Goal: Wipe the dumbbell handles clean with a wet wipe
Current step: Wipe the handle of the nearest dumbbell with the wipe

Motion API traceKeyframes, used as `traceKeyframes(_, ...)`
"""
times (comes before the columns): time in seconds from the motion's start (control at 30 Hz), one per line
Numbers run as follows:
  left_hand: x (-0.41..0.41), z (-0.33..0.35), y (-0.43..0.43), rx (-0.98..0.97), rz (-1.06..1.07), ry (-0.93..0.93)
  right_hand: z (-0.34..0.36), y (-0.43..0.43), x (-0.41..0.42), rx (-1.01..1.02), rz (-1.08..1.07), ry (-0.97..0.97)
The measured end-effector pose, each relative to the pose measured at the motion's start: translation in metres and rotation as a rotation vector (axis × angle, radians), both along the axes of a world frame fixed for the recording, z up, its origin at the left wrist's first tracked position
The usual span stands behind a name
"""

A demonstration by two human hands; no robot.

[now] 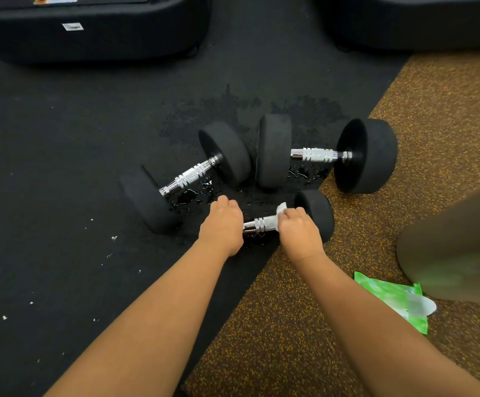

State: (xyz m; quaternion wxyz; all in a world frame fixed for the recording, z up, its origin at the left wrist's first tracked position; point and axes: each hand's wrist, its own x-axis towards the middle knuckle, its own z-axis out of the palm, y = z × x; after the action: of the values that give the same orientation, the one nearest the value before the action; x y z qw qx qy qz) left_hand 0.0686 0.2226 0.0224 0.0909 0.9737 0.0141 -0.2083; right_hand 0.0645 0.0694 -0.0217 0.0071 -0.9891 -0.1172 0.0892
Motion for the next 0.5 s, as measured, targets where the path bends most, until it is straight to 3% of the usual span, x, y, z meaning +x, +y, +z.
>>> traceKeyframes(0.13, 0.001, 0.001, -0.001, 0.009, -0.002, 0.009, 0.001, 0.005, 0.009, -0.059, -0.05, 0.052)
traceKeyframes(0.33, 0.001, 0.001, -0.001, 0.009, 0.001, 0.008, -0.004, 0.009, -0.007, -0.034, -0.039, -0.035)
traceKeyframes(0.5, 0.001, 0.001, -0.002, 0.015, -0.003, 0.005, -0.022, 0.014, -0.013, -0.107, -0.214, -0.106)
